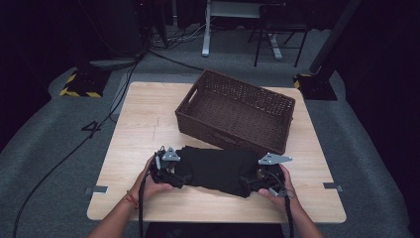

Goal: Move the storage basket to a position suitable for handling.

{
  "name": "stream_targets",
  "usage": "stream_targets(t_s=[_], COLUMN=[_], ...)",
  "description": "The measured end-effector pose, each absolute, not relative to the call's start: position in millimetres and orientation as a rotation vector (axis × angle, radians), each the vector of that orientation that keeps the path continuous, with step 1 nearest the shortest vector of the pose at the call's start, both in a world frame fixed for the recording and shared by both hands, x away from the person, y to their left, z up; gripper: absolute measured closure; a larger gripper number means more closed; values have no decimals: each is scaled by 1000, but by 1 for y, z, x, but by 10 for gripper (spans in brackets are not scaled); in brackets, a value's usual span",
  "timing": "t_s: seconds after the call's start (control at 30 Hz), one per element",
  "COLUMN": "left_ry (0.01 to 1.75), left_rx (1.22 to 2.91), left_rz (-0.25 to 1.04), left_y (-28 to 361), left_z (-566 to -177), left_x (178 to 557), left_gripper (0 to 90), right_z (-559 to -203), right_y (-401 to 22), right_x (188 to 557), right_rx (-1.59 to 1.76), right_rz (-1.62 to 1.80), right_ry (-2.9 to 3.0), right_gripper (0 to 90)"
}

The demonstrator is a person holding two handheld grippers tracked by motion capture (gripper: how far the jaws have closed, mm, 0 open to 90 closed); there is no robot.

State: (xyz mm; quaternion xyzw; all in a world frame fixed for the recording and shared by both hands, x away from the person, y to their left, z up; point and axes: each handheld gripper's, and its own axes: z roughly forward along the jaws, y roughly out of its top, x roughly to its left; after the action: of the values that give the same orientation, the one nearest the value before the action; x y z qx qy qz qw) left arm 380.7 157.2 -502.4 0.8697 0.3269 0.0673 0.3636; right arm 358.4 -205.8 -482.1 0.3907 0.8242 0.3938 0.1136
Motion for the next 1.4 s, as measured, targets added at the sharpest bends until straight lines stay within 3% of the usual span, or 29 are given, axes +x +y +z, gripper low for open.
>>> stream_targets(t_s=[0.1, 0.33, 0.5, 0.73, 0.77, 0.8, 1.0, 1.4], left_ry=[782, 661, 660, 613, 613, 602, 595, 589], left_rx=[2276, 2352, 2317, 2279, 2279, 2279, 2284, 2279], left_rz=[191, 212, 215, 201, 201, 199, 202, 201], left_y=[146, 114, 121, 124, 124, 124, 122, 122], left_z=[-503, -502, -501, -500, -500, -500, -500, -500], left_x=[381, 373, 373, 366, 366, 366, 364, 362], left_gripper=[20, 47, 156, 509, 529, 561, 629, 642], right_z=[-488, -498, -500, -497, -497, -497, -492, -491], right_y=[-201, -174, -173, -184, -184, -189, -187, -189], right_x=[365, 366, 370, 366, 366, 367, 362, 361], right_rx=[1188, 1073, 1030, 967, 967, 970, 901, 874], right_rz=[1155, 1080, 1100, 1199, 1199, 1233, 1218, 1233], right_ry=[2448, 2562, 2567, 2599, 2599, 2605, 2607, 2613], right_gripper=[11, 1, 9, 386, 386, 452, 525, 535])
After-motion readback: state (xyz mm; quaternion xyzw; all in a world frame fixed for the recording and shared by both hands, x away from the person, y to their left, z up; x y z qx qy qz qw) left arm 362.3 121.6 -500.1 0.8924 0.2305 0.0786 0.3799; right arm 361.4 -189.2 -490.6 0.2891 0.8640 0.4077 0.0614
